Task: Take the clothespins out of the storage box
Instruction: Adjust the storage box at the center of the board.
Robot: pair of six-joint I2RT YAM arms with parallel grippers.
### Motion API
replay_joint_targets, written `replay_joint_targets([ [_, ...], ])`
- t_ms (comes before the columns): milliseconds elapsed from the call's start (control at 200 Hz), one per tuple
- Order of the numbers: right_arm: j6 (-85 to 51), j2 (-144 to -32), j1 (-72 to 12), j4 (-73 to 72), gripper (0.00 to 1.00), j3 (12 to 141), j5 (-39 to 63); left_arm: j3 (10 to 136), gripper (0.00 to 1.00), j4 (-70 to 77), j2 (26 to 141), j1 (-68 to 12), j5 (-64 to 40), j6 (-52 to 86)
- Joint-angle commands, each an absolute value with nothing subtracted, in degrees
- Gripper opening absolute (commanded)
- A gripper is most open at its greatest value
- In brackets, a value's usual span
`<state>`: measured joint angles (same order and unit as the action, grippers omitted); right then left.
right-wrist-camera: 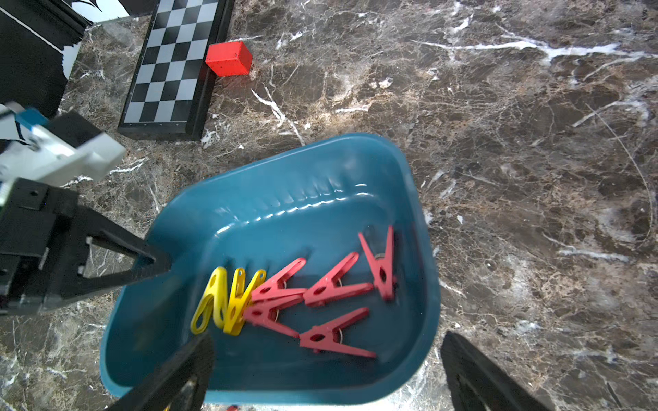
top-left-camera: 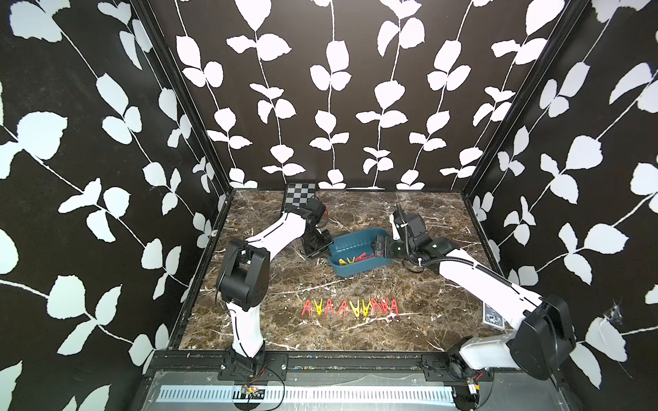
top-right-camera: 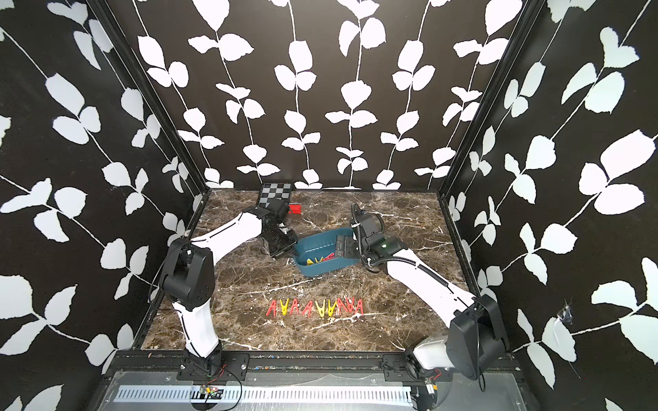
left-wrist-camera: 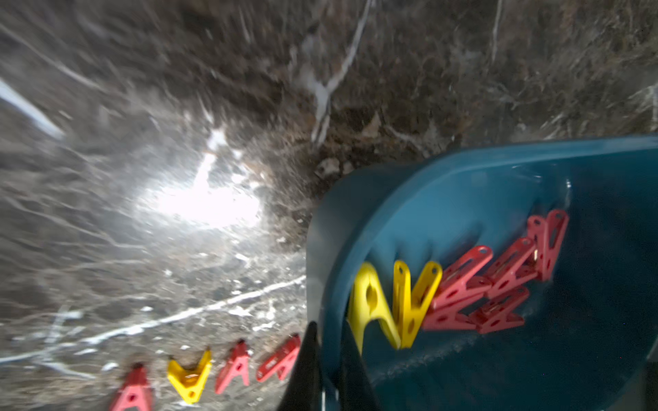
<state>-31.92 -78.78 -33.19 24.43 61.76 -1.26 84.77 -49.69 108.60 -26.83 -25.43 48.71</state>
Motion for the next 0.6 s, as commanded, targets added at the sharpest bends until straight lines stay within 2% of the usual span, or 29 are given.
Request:
replay_joint_targets([
  [0, -33.1, -76.8, -32.9, 23.2, 0.99, 60.3, -2.2, 82.2, 0.0, -46.6, 107.2, -26.3, -33.1, 54.0],
  [325, -33.2, -76.0, -33.0, 23.4, 0.99, 59.6, -2.4, 82.0, 0.0, -46.2, 107.6, -26.1, -31.7, 53.6],
  [595, -32.8, -76.6, -32.9, 23.3, 0.99, 59.2, -1.9, 87.9, 0.0, -53.3, 109.8, -26.3, -18.4, 40.1],
])
